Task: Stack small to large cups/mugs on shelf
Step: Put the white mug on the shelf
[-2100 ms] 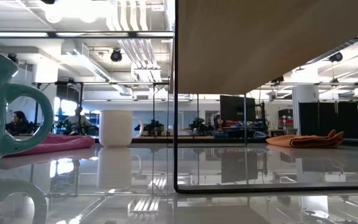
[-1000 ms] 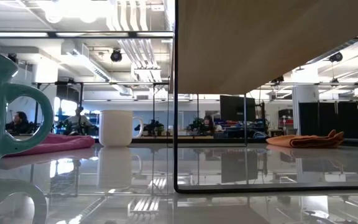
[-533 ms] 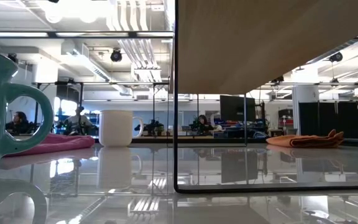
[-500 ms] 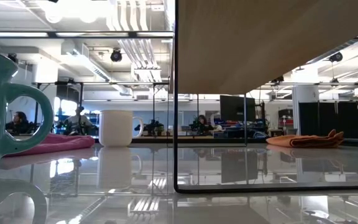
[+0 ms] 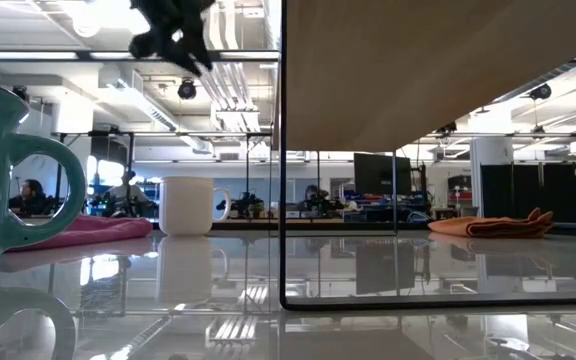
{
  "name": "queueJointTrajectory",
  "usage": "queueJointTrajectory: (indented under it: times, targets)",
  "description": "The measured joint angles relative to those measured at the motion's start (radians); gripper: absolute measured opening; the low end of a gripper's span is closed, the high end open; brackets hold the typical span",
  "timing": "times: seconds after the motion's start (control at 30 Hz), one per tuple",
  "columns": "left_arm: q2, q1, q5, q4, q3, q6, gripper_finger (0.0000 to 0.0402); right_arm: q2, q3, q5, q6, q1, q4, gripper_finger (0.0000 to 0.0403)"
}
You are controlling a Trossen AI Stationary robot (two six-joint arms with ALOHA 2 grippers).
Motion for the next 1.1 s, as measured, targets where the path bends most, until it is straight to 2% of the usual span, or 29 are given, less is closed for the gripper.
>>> queueJointTrajectory:
  times: [0.13, 0.27, 0.43, 0.67, 0.87, 1.1]
  targets:
    - [0.104, 0.086, 0.12, -0.097, 0.039, 0.048, 0.0154, -0.005, -0.003, -0.003, 0.022, -0.008, -0.064, 0.021]
    - [0.159, 0.152, 0.235, -0.182, 0.059, 0.166, 0.0156, -0.016, -0.008, -0.001, 0.055, -0.008, -0.099, 0.0211]
    - [0.22, 0.193, 0.25, -0.243, 0.056, 0.271, 0.0156, -0.015, -0.021, 0.022, 0.111, -0.009, -0.104, 0.0211]
    - [0.304, 0.21, 0.289, -0.25, 0.055, 0.405, 0.0156, 0.005, -0.053, 0.046, 0.181, -0.009, -0.107, 0.0211]
    - [0.368, 0.212, 0.347, -0.269, 0.05, 0.45, 0.0156, 0.005, -0.113, 0.052, 0.213, -0.009, -0.105, 0.0211]
    - [0.373, 0.211, 0.349, -0.283, -0.011, 0.499, 0.0156, 0.004, -0.161, 0.052, 0.23, -0.009, -0.081, 0.0211]
